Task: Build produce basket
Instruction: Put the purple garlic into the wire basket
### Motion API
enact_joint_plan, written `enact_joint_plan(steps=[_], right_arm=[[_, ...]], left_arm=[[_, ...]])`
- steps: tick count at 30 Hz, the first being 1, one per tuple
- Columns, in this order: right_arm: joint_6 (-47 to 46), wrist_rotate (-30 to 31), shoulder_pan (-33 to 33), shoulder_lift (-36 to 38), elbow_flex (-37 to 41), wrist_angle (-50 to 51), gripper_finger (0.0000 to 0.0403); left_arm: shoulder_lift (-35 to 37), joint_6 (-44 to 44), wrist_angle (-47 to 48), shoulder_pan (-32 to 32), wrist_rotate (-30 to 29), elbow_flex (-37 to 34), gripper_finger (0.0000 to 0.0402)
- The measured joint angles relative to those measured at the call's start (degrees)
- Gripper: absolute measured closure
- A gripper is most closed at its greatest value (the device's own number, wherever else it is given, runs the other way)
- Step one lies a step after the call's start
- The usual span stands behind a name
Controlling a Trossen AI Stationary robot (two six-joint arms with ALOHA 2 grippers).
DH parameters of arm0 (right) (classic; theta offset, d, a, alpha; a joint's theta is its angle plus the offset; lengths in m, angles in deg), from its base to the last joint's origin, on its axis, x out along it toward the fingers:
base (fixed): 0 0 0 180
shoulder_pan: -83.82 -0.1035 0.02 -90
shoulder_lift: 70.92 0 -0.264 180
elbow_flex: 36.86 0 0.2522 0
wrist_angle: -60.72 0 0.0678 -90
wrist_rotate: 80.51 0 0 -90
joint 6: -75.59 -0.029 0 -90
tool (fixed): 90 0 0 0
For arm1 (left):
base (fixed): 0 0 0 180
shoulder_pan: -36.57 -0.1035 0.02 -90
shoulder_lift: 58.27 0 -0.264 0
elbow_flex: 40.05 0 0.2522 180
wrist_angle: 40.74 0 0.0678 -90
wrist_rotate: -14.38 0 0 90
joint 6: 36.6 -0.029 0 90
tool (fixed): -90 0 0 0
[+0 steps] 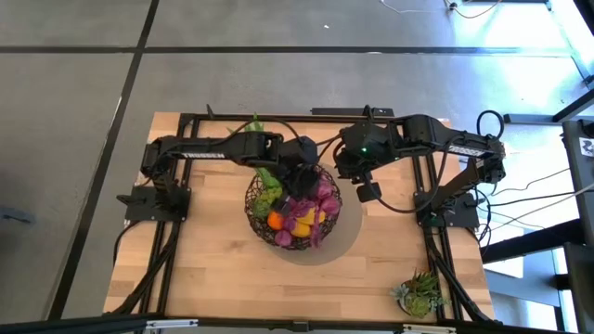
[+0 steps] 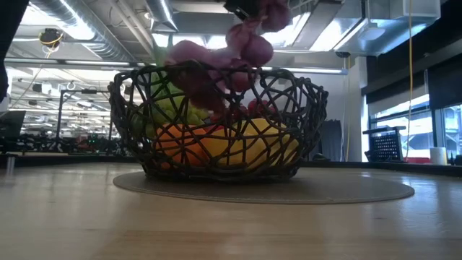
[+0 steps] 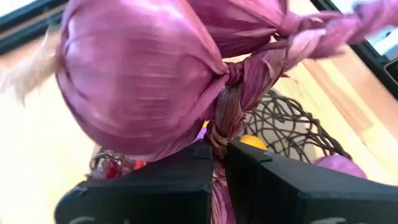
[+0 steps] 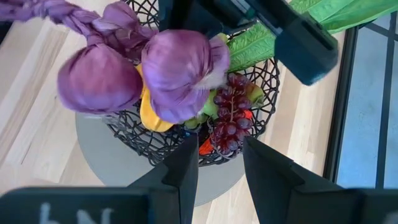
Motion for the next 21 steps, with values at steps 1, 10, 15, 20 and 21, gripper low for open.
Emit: enact_joint_plan(steps=[1, 10, 15, 20, 21], right_arm=[[0.0, 0.0, 0.0, 0.0, 0.0, 0.0, 0.0282], [0.0, 0.0, 0.0, 0.0, 0.0, 0.0, 0.0283], [0.0, 0.1, 0.0, 0.0, 0.0, 0.0, 0.0283], [-0.1, 0.1, 0.0, 0.0, 0.0, 0.0, 0.0283], [-0.1, 0.1, 0.0, 0.0, 0.0, 0.0, 0.0283]], left_arm=[[-0.2, -0.3, -0.4, -0.1, 0.0, 0.0, 0.0397], [-3.0, -2.1, -2.4, -0.2, -0.1, -0.1, 0.0397], [-4.0, -3.2, -3.5, -0.2, -0.3, 0.0, 0.0397], [-5.0, -3.2, -3.8, -0.2, -2.1, 0.0, 0.0392], [-5.2, -3.2, -4.2, -0.1, -3.3, 0.1, 0.0389]])
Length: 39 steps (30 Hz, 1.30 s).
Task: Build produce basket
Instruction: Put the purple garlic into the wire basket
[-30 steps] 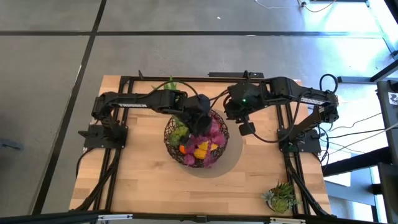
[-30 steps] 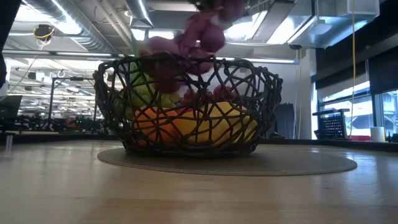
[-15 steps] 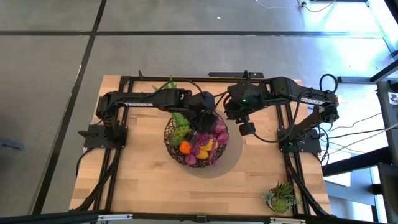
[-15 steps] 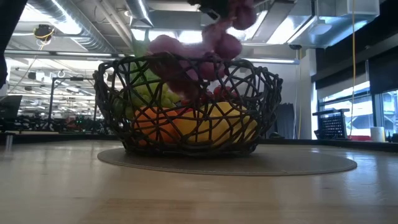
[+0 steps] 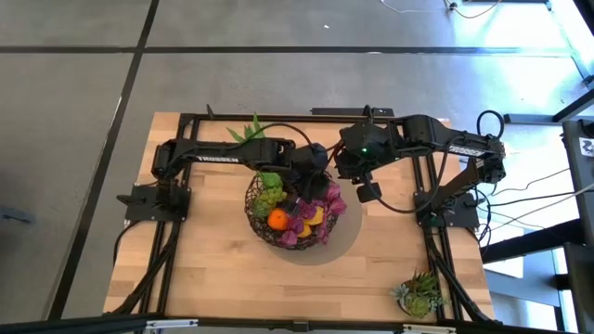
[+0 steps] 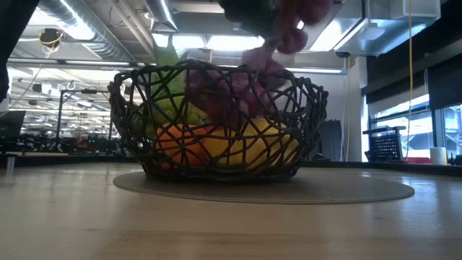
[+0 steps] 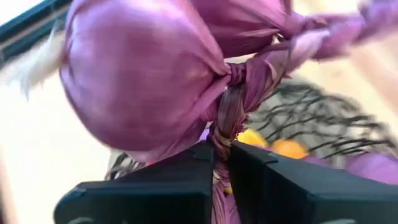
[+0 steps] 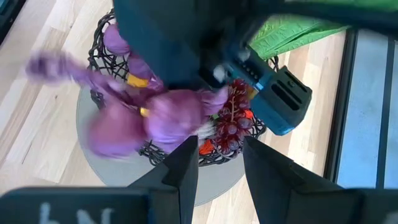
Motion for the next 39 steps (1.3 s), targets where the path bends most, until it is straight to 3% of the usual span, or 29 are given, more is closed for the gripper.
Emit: enact_joint_plan(steps=[7, 20, 39], right_arm=[[0.0, 0.0, 0.0, 0.0, 0.0, 0.1, 0.0283], [0.2, -0.1, 0.0, 0.0, 0.0, 0.1, 0.0283], [0.1, 0.0, 0.0, 2.9, 0.0, -0.6, 0.0283]], left_arm=[[-0.8, 2.9, -0.6, 0.7, -9.7, -0.1, 0.0353], [-0.8, 1.3, -0.5, 0.7, -10.2, -0.1, 0.0302], [1.3, 4.4, 0.0, 1.3, -12.4, -0.1, 0.0299]])
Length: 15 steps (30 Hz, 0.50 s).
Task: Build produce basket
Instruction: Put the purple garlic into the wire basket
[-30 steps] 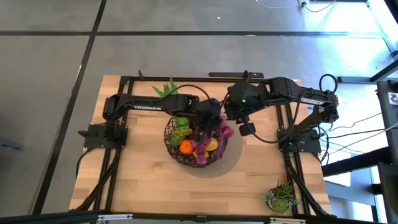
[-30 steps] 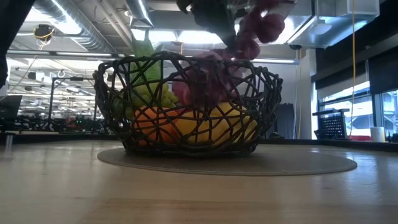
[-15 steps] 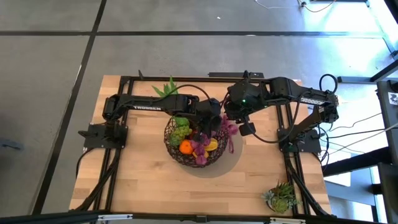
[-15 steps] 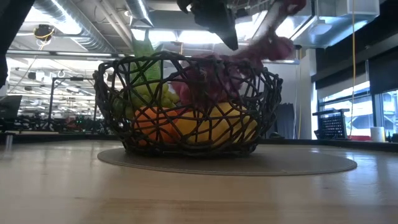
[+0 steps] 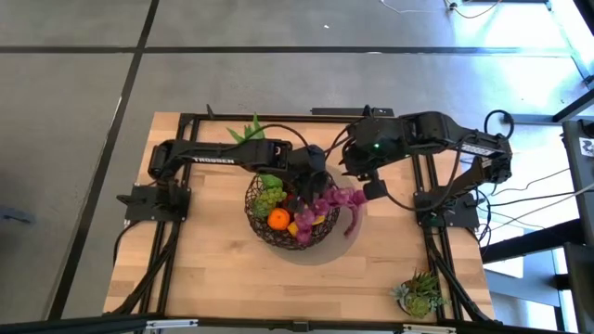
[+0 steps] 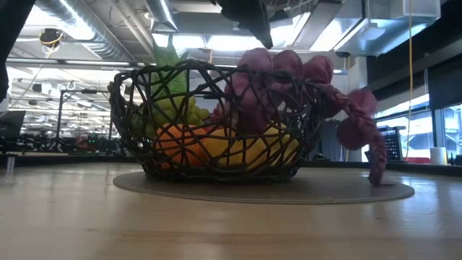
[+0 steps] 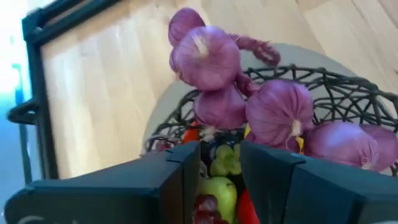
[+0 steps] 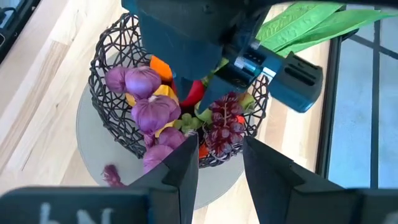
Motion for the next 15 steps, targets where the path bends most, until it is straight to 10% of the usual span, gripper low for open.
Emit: enact_joint_plan(steps=[15], right_arm=[[-4.2, -10.2, -0.1, -1.4, 0.3, 4.3, 0.0283]], left_arm=[[8.7, 9.2, 7.1, 0.0, -2.9, 0.0, 0.0299]])
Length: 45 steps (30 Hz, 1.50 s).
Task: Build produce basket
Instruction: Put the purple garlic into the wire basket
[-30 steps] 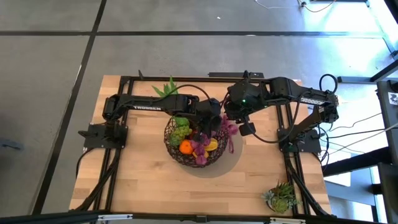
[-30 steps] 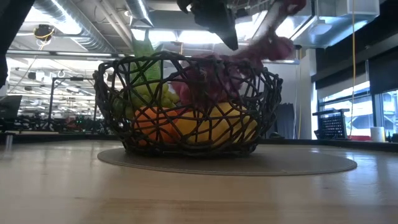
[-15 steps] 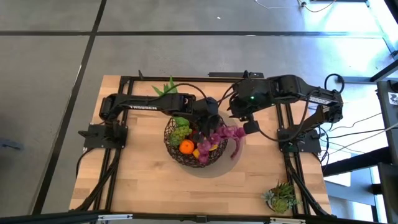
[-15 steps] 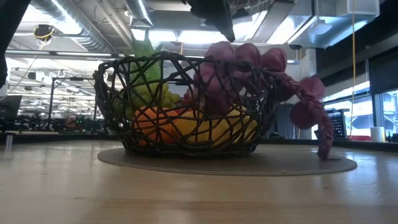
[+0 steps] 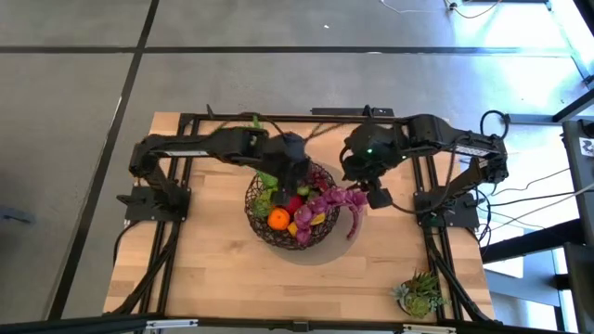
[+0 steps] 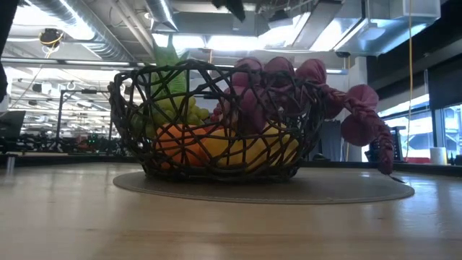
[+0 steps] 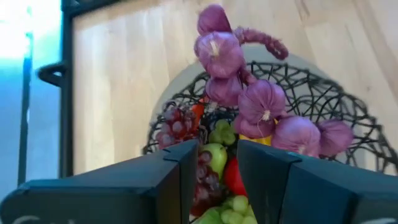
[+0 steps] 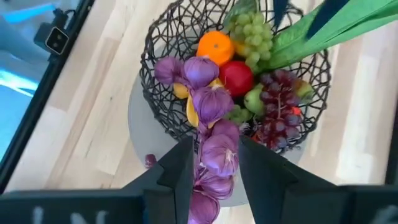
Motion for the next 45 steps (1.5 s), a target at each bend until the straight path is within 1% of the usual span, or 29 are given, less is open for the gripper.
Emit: enact_joint_plan(steps=[6, 11, 17, 25, 28, 35, 37, 42, 45], right_arm=[[1.5, 0.0, -1.2, -4.1, 0.0, 1.0, 0.0283], [3.7, -0.1, -2.5, -7.8, 0.0, 1.3, 0.0283], [2.9, -0.1, -3.6, -13.3, 0.0, 3.5, 0.0283], [2.9, -0.1, -5.6, -20.9, 0.0, 4.4, 0.0283], [2.7, 2.0, -6.1, -23.3, 0.0, 4.2, 0.0283], [2.7, 10.5, -6.6, -26.4, 0.1, 3.9, 0.0283], [2.7, 11.5, -6.6, -26.4, 0.1, 3.9, 0.0283], [1.7, 11.7, -6.5, -26.4, 0.0, 1.8, 0.0283], [-0.6, 13.9, -6.5, -26.6, 0.1, 1.8, 0.0283]], left_arm=[[4.9, 1.8, 1.0, 0.0, -0.2, 0.0, 0.0299], [8.7, 3.2, 2.9, 0.0, -1.7, 0.0, 0.0299], [11.8, 4.6, 4.3, 0.0, -1.8, 0.0, 0.0299], [13.4, 4.8, 6.6, 0.0, -1.7, 0.1, 0.0299], [14.1, 5.8, 7.3, 0.5, -1.8, 0.0, 0.0299], [14.0, 6.1, 7.4, 1.7, -1.7, 0.0, 0.0299], [14.0, 6.1, 7.5, 2.1, -1.7, 0.0, 0.0299], [13.9, 6.3, 7.4, 2.5, -1.7, 0.0, 0.0299], [13.9, 6.3, 7.4, 2.5, -1.7, 0.0, 0.0299]])
